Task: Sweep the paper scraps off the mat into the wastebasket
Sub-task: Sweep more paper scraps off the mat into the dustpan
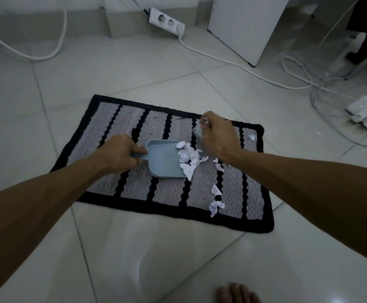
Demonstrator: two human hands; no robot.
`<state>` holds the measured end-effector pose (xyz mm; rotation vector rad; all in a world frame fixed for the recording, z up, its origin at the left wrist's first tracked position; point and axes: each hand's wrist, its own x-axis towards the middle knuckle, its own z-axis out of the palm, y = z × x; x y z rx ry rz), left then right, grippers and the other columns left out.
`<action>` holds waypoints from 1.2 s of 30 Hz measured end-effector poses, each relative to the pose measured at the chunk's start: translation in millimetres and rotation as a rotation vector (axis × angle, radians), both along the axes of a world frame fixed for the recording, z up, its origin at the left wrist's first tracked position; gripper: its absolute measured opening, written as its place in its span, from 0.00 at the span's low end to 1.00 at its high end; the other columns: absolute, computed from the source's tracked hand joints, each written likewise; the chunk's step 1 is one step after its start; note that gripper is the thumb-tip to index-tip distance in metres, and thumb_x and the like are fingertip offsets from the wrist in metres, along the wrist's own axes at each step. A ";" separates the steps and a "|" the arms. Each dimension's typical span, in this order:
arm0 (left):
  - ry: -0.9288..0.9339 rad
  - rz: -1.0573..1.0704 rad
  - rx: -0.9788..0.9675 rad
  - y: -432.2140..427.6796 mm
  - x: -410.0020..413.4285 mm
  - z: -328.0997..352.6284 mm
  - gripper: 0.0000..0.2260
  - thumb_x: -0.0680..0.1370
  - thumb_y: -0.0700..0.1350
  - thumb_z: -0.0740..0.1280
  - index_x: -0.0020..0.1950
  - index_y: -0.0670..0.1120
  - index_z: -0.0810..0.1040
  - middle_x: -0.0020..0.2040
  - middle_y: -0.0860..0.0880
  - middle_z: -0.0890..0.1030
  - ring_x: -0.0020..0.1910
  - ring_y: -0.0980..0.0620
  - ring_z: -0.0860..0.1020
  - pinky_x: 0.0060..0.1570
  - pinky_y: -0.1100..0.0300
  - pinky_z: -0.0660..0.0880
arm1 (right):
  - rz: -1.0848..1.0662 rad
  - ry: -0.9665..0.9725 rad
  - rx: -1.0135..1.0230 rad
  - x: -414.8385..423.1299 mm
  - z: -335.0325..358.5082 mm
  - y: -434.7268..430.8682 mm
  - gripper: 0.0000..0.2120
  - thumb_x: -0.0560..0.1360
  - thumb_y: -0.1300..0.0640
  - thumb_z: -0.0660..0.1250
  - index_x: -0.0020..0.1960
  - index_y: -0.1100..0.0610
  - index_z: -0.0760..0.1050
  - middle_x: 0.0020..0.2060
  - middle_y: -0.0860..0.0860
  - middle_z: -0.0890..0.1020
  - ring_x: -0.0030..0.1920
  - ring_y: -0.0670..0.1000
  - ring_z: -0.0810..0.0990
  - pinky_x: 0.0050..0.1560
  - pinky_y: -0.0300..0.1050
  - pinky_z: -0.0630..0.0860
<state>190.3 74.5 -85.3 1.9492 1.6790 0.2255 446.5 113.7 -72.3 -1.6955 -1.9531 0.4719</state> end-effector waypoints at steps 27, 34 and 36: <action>-0.007 -0.066 0.047 -27.5 16.1 -25.8 0.17 0.71 0.37 0.68 0.59 0.45 0.79 0.45 0.46 0.86 0.21 0.66 0.72 0.23 0.77 0.65 | -0.079 0.150 -0.033 -20.6 5.9 -48.4 0.05 0.80 0.63 0.60 0.52 0.58 0.74 0.37 0.51 0.79 0.30 0.48 0.73 0.30 0.45 0.75; -0.038 0.010 0.051 -49.5 17.1 -36.0 0.18 0.70 0.40 0.70 0.60 0.47 0.79 0.46 0.47 0.86 0.21 0.65 0.70 0.27 0.78 0.63 | -0.057 0.046 0.008 -6.8 4.9 -44.1 0.05 0.81 0.62 0.60 0.53 0.58 0.74 0.38 0.52 0.80 0.30 0.48 0.73 0.31 0.48 0.75; -0.044 0.039 0.066 -56.8 18.1 -38.8 0.18 0.69 0.41 0.70 0.59 0.48 0.79 0.46 0.47 0.86 0.25 0.65 0.71 0.31 0.72 0.68 | -0.004 0.037 -0.018 -16.3 -0.6 -52.7 0.05 0.81 0.62 0.60 0.54 0.58 0.74 0.37 0.51 0.79 0.28 0.45 0.71 0.29 0.44 0.71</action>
